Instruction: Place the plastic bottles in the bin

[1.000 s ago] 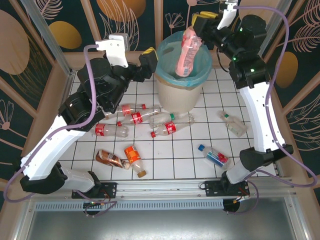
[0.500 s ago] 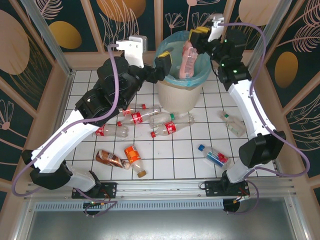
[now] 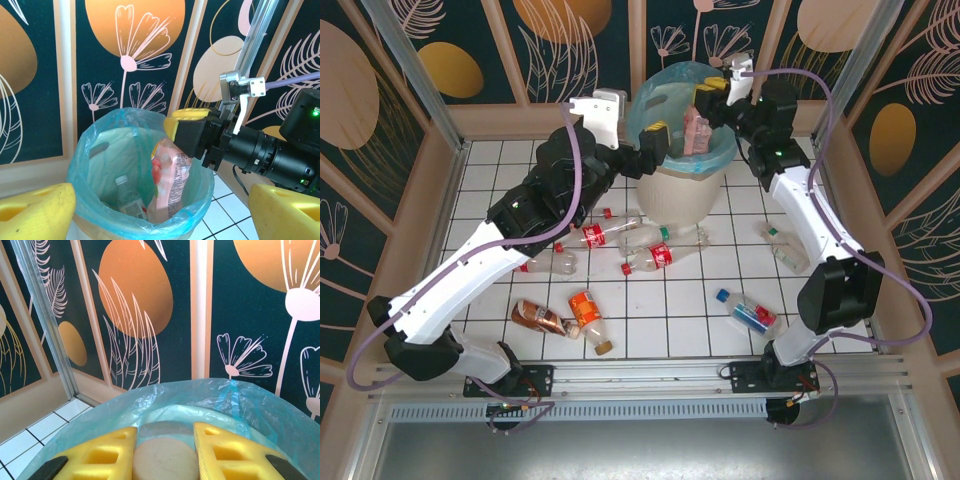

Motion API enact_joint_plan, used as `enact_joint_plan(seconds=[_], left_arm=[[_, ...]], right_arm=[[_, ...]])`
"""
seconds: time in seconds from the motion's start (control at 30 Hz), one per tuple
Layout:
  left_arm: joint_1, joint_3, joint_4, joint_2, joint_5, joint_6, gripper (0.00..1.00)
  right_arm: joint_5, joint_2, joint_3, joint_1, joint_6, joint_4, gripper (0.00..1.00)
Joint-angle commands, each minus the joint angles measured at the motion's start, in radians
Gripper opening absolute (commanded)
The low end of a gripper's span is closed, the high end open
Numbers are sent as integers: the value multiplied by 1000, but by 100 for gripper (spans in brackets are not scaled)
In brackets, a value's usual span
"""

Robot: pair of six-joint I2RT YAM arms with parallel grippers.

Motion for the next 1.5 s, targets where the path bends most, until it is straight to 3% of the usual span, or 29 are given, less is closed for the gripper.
enact_joint_plan(seconds=[0.0,0.23,0.3,0.37,0.43,0.87,1.1,1.23,1.47], left_arm=[[4,-10,42,-28,-7,-16,89],[3,-36,61,-27,-20,-23,89],[3,-39,61,-26,-19,-27,90],[4,-42,61,-25,-20,-29,90],[4,-43,60,-25,-22,-29,90],[3,-42,62,-29,-38,-16,91],[4,-110,32,-89,-59,-62,91],[4,-246,-12,-195,-103,-147,91],[4,-588,-169,-470,-143,-410,90]], right_arm=[[-43,21,-6,-10,-34,46,0],[-79,54,3,-12,-48,17,1],[-85,64,17,-12,-52,-3,13],[-84,72,29,-11,-52,-21,33],[-83,70,38,-12,-53,-33,37],[-108,34,97,-7,-44,-67,40],[-102,-12,192,29,-46,-185,40],[-110,-90,162,102,-71,-223,39],[-53,-268,-100,367,-284,-278,40]])
